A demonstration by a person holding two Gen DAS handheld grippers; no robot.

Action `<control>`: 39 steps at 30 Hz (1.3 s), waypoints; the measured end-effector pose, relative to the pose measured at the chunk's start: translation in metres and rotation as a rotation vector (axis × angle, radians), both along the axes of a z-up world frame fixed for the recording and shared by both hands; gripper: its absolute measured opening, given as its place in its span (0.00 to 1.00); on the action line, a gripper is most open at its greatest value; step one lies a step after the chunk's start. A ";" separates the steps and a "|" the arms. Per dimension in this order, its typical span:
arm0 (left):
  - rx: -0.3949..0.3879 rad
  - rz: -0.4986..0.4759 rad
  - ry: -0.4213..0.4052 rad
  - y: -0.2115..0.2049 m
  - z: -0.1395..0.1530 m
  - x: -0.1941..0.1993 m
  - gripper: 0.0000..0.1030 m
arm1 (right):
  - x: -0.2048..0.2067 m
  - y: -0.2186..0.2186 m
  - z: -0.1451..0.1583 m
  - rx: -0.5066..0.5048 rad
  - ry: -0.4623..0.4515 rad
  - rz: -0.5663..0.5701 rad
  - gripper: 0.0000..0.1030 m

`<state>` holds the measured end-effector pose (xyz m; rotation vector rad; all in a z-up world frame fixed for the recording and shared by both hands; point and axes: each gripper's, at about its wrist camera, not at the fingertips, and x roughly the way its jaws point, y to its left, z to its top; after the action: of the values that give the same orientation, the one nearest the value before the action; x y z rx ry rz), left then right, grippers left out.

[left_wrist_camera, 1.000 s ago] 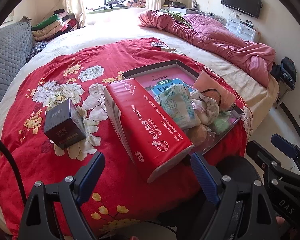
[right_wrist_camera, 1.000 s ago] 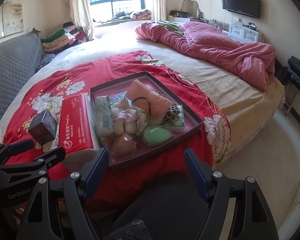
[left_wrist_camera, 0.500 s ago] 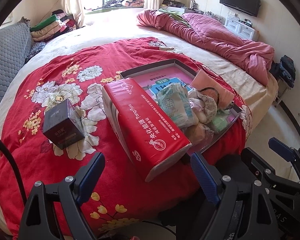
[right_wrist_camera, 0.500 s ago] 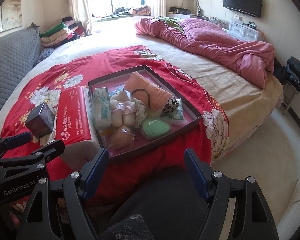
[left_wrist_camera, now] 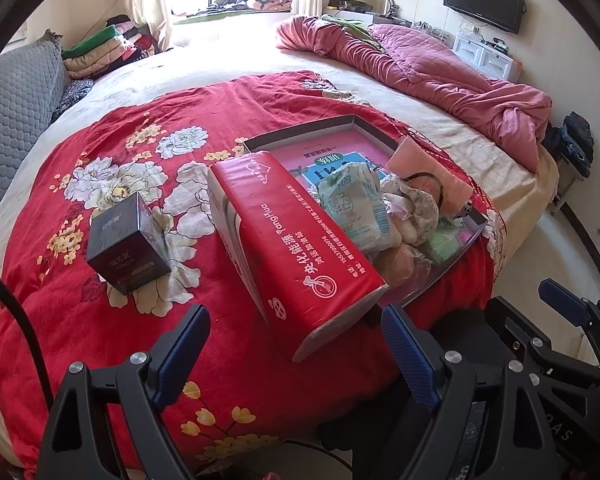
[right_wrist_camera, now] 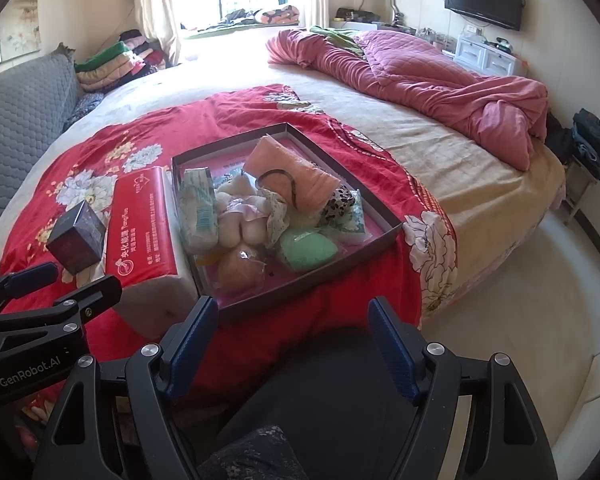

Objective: Organize soft objects

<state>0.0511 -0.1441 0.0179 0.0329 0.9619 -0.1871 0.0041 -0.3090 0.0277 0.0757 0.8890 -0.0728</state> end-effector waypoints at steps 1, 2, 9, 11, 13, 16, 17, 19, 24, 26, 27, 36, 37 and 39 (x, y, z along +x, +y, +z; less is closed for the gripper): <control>0.000 -0.002 0.001 0.000 0.000 0.000 0.85 | 0.000 0.000 0.000 -0.001 0.000 0.002 0.76; -0.002 -0.002 0.002 0.000 0.000 0.000 0.85 | 0.000 0.000 0.000 -0.001 -0.001 0.002 0.76; 0.000 0.002 0.001 0.001 -0.001 0.000 0.85 | 0.000 0.001 -0.001 -0.004 0.000 0.009 0.76; 0.001 0.003 0.001 0.001 -0.001 0.000 0.85 | 0.001 0.001 -0.001 -0.002 0.002 0.011 0.76; 0.004 0.001 0.002 0.001 -0.001 -0.001 0.85 | 0.001 0.001 -0.002 -0.002 0.005 0.011 0.76; 0.007 -0.002 0.002 0.000 -0.001 -0.001 0.85 | 0.001 0.001 -0.002 -0.002 0.006 0.010 0.76; 0.008 -0.001 0.001 0.000 -0.001 -0.001 0.85 | 0.001 0.002 -0.002 -0.002 0.006 0.009 0.76; 0.007 -0.001 -0.002 0.000 0.000 -0.001 0.85 | 0.001 0.002 -0.003 -0.002 0.006 0.008 0.76; 0.006 0.002 0.003 0.001 -0.001 -0.001 0.85 | 0.001 0.001 -0.003 -0.002 0.008 0.008 0.76; 0.007 0.001 0.005 0.001 -0.001 -0.001 0.85 | 0.001 0.001 -0.003 -0.002 0.008 0.008 0.76; 0.009 0.001 0.005 0.001 -0.001 -0.001 0.85 | 0.001 0.001 -0.003 -0.002 0.008 0.008 0.76; 0.019 -0.002 0.003 -0.001 -0.002 -0.001 0.85 | 0.001 0.001 -0.003 0.000 0.011 0.007 0.76; 0.020 -0.003 0.002 -0.001 -0.002 -0.001 0.85 | 0.001 0.000 -0.003 0.001 0.012 0.007 0.76; 0.026 -0.002 -0.002 -0.001 -0.002 -0.001 0.85 | 0.001 0.000 -0.003 0.001 0.013 0.005 0.76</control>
<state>0.0500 -0.1450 0.0160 0.0582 0.9624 -0.1762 0.0055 -0.3093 0.0251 0.0744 0.9025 -0.0682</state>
